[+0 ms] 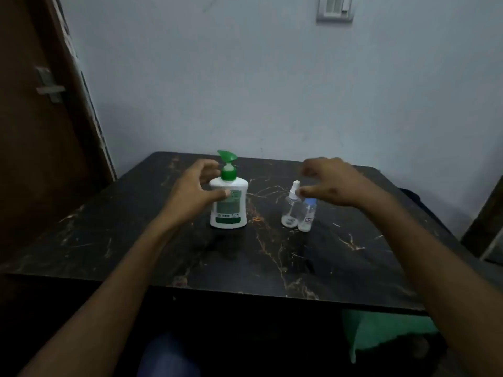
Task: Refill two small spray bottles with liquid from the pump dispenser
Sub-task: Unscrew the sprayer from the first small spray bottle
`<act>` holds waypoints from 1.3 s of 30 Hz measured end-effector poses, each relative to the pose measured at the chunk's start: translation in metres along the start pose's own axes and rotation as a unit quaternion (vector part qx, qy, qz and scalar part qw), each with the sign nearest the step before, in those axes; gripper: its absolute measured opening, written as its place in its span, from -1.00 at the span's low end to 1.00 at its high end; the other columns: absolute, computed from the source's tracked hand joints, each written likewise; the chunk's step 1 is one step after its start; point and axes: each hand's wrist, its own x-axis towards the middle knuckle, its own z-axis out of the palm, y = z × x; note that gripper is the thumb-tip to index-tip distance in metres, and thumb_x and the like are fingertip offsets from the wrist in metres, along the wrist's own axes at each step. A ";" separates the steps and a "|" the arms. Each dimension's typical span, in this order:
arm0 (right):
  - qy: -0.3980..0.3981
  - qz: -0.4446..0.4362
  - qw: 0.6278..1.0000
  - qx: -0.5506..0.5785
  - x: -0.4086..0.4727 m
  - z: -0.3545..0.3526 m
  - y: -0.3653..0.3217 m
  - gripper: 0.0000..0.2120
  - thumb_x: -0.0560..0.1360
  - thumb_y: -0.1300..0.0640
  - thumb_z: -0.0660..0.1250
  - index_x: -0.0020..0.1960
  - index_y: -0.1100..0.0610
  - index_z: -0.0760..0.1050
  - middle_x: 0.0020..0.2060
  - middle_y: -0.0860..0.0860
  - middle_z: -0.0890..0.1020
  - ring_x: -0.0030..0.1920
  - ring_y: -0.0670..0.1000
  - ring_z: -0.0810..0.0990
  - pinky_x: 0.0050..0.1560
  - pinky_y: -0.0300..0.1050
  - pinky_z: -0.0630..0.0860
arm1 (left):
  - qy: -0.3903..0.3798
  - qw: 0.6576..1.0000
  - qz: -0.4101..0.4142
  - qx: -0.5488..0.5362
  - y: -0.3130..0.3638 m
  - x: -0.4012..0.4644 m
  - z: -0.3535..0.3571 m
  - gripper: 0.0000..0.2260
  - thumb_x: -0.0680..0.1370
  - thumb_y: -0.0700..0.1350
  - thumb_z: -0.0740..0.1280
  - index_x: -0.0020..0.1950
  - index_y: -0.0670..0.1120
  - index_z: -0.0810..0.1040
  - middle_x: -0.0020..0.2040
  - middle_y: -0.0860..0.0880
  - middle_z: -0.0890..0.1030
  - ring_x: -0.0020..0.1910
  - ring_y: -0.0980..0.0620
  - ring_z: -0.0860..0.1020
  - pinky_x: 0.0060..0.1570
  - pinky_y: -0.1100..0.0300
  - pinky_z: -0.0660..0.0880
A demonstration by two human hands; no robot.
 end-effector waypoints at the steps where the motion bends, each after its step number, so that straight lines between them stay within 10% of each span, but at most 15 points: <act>1: -0.006 -0.007 1.000 -0.012 0.003 0.004 0.001 -0.58 0.51 -0.11 0.48 0.27 0.07 0.54 0.18 0.06 0.66 0.15 0.12 0.62 0.15 0.08 0.58 | -0.005 1.000 -0.013 -0.012 -0.003 0.002 0.002 -0.44 0.44 -0.16 0.58 0.39 0.00 0.49 0.34 0.04 0.60 0.27 0.08 0.57 0.34 0.00 0.50; 10: 0.017 -0.004 0.998 -0.060 0.017 0.027 0.001 -0.85 0.47 0.01 0.49 -0.03 0.05 0.61 -0.13 -0.05 0.67 -0.05 0.11 0.64 0.02 0.04 0.54 | -0.022 0.999 -0.038 -0.022 -0.018 0.002 0.012 -0.62 0.45 -0.26 0.54 0.22 -0.05 0.58 0.12 0.02 0.68 0.15 0.05 0.65 0.21 -0.03 0.60; 18: -0.014 -0.055 0.998 0.042 -0.005 0.021 -0.027 -0.84 0.46 -0.10 0.52 -0.06 -0.04 0.69 -0.15 -0.12 0.73 -0.06 -0.06 0.69 0.08 0.02 0.57 | -0.059 0.996 -0.027 -0.060 -0.019 -0.022 -0.014 -0.65 0.47 -0.30 0.50 0.21 -0.06 0.59 0.08 0.07 0.71 0.07 0.23 0.67 -0.09 0.38 0.58; 27: -0.021 -0.078 0.996 0.045 -0.020 0.026 -0.050 -0.84 0.47 -0.12 0.48 -0.06 -0.05 0.65 -0.14 -0.12 0.71 -0.05 -0.05 0.67 0.16 0.09 0.56 | -0.053 0.995 -0.031 -0.084 -0.019 -0.040 -0.018 -0.52 0.46 -0.25 0.53 0.34 0.00 0.54 0.21 0.09 0.68 0.17 0.19 0.65 0.21 0.19 0.57; 31: -0.028 -0.080 0.995 0.052 -0.019 0.025 -0.049 -0.86 0.47 -0.10 0.49 -0.07 -0.06 0.65 -0.14 -0.12 0.70 -0.09 -0.08 0.67 -0.01 0.08 0.63 | 0.132 0.991 0.013 0.022 -0.009 -0.064 -0.012 -0.38 0.46 -0.12 0.57 0.46 0.08 0.42 0.34 0.13 0.56 0.27 0.21 0.54 0.26 0.19 0.48; 34: -0.031 -0.085 0.994 0.054 -0.017 0.026 -0.049 -0.86 0.47 -0.11 0.49 -0.08 -0.06 0.65 -0.15 -0.14 0.69 -0.11 -0.13 0.65 -0.05 0.06 0.64 | 0.303 0.943 0.122 0.064 0.015 -0.101 0.015 -0.57 0.49 -0.19 0.53 0.33 -0.10 0.51 0.09 0.06 0.61 0.06 0.15 0.59 0.08 0.28 0.52; 39: -0.016 -0.094 0.995 0.030 -0.014 0.028 -0.055 -0.73 0.49 -0.23 0.46 0.01 -0.05 0.63 -0.11 -0.16 0.67 -0.15 -0.20 0.61 -0.21 -0.21 0.54 | 0.140 0.982 0.110 0.069 0.027 -0.111 0.077 -0.64 0.52 -0.04 0.51 0.28 0.01 0.53 0.05 0.13 0.56 -0.15 0.18 0.57 -0.15 0.30 0.53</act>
